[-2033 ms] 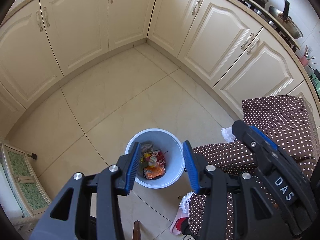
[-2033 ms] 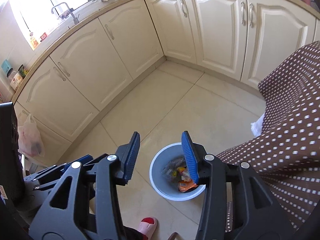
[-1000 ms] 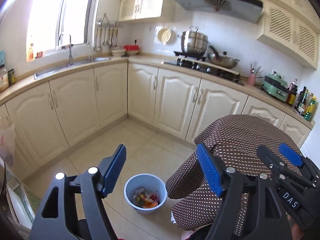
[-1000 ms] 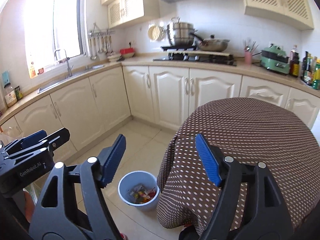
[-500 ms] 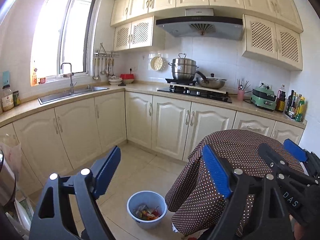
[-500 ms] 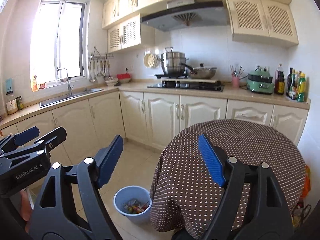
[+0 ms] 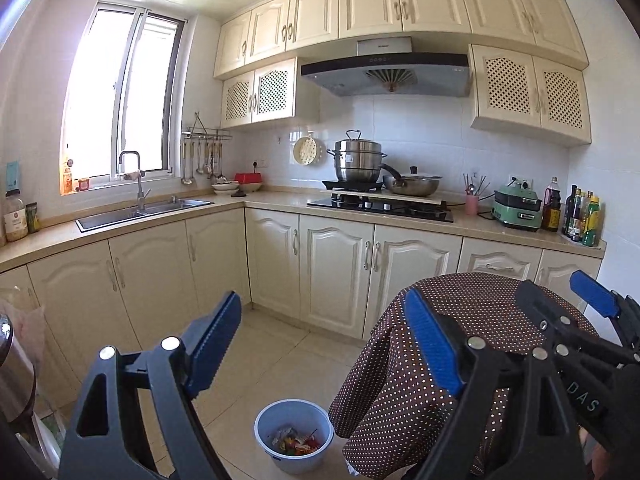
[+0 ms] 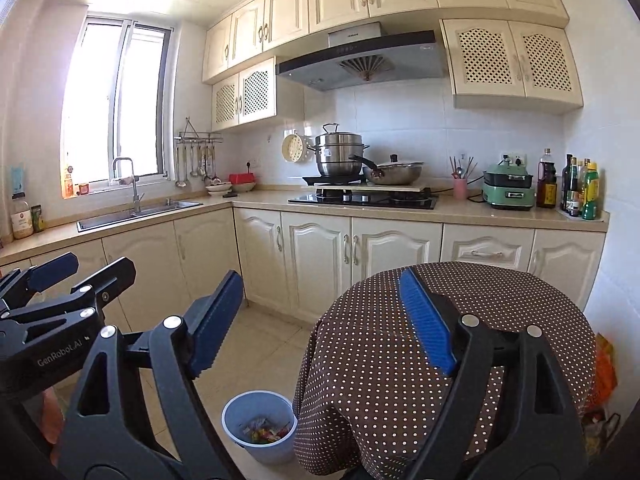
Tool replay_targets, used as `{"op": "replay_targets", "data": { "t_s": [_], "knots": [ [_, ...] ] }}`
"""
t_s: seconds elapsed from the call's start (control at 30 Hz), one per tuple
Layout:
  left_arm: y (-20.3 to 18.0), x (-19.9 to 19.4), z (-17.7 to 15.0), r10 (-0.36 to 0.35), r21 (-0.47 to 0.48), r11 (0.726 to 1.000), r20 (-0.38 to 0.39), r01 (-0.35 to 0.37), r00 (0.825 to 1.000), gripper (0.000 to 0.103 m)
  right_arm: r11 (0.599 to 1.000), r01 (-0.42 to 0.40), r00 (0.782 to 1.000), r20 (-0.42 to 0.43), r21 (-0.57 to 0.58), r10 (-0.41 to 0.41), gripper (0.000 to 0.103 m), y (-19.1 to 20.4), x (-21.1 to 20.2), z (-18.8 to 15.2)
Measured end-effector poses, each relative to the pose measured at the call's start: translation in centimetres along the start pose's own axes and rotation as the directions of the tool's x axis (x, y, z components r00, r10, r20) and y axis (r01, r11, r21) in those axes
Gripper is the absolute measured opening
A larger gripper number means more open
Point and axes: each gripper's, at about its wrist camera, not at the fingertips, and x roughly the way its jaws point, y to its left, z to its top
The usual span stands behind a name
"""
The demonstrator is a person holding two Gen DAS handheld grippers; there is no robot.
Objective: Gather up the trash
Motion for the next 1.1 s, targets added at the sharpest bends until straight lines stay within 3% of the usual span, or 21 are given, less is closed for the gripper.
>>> {"op": "replay_targets", "data": {
  "t_s": [1.1],
  "knots": [
    [-0.59, -0.68, -0.52, 0.000, -0.008, 1.000, 0.009, 0.000, 1.000, 0.083, 1.000, -0.003, 1.000, -0.004, 0.010, 0.003, 0.082, -0.54, -0.27, -0.61]
  ]
}}
